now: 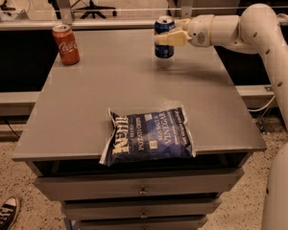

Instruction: Move pepsi can near blue chip bag

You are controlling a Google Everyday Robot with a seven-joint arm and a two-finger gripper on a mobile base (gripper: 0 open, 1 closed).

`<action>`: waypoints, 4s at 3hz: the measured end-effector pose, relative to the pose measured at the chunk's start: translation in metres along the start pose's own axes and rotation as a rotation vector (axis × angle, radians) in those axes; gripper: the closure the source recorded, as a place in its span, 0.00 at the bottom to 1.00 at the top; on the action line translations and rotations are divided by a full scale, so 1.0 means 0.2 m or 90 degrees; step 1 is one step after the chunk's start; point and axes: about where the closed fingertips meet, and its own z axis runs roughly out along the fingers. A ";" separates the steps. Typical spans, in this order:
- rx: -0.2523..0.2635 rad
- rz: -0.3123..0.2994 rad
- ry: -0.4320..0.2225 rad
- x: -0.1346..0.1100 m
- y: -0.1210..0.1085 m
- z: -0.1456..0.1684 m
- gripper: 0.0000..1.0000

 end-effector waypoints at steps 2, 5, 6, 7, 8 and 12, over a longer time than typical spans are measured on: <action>-0.016 0.008 0.003 0.01 0.02 0.03 1.00; -0.142 -0.015 -0.055 -0.12 0.57 -0.32 1.00; -0.152 -0.026 -0.052 -0.04 0.65 -0.42 1.00; -0.157 -0.025 -0.043 0.04 0.72 -0.53 0.98; -0.163 -0.017 -0.035 0.10 0.77 -0.59 0.75; -0.238 -0.021 -0.012 0.21 0.91 -0.73 0.00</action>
Offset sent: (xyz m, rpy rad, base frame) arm -0.0010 0.0065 -0.0064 0.0076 0.0348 0.0378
